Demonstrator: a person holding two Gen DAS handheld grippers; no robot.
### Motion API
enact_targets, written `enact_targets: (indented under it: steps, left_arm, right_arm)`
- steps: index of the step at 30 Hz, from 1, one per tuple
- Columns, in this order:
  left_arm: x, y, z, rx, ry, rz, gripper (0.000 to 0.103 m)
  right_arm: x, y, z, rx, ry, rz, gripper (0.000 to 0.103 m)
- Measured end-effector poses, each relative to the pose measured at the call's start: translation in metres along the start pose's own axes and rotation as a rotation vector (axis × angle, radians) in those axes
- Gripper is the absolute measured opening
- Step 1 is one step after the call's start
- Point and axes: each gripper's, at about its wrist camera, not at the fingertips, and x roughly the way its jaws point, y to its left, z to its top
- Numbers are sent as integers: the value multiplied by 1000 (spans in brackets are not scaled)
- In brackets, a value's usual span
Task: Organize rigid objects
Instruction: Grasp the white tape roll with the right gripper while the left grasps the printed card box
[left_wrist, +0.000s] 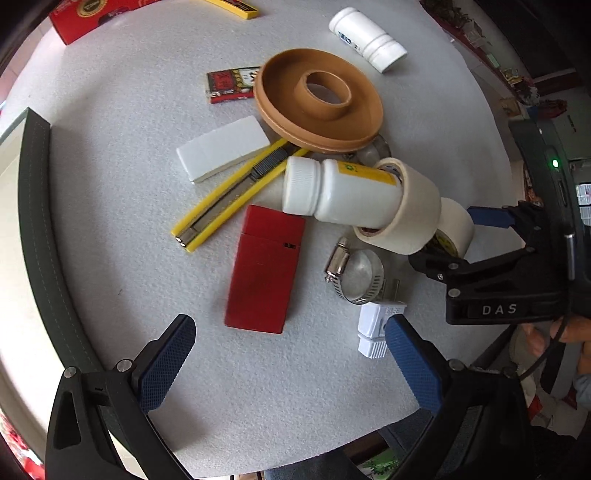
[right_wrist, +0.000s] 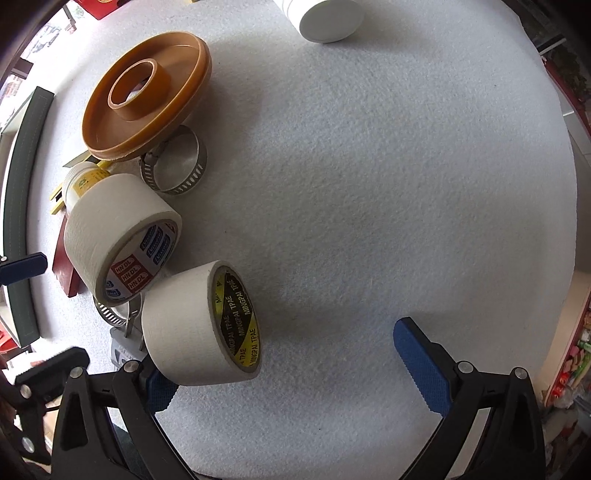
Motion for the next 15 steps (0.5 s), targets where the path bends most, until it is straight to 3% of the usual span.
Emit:
enact_targets:
  steps: [7, 12, 13, 15]
  left_arm:
    - [-27, 65, 54, -128, -111, 206, 103]
    - [-30, 93, 115, -252, -158, 274, 103]
    - [-29, 100, 129, -272, -158, 316, 103]
    - [-30, 112, 146, -298, -138, 331, 103]
  right_arm:
    - [-2, 11, -21, 2, -7, -1, 103]
    - [-7, 16, -36, 2, -14, -2, 103]
    - [-7, 17, -37, 2, -16, -2, 103]
    - [-8, 17, -39, 2, -19, -2, 103]
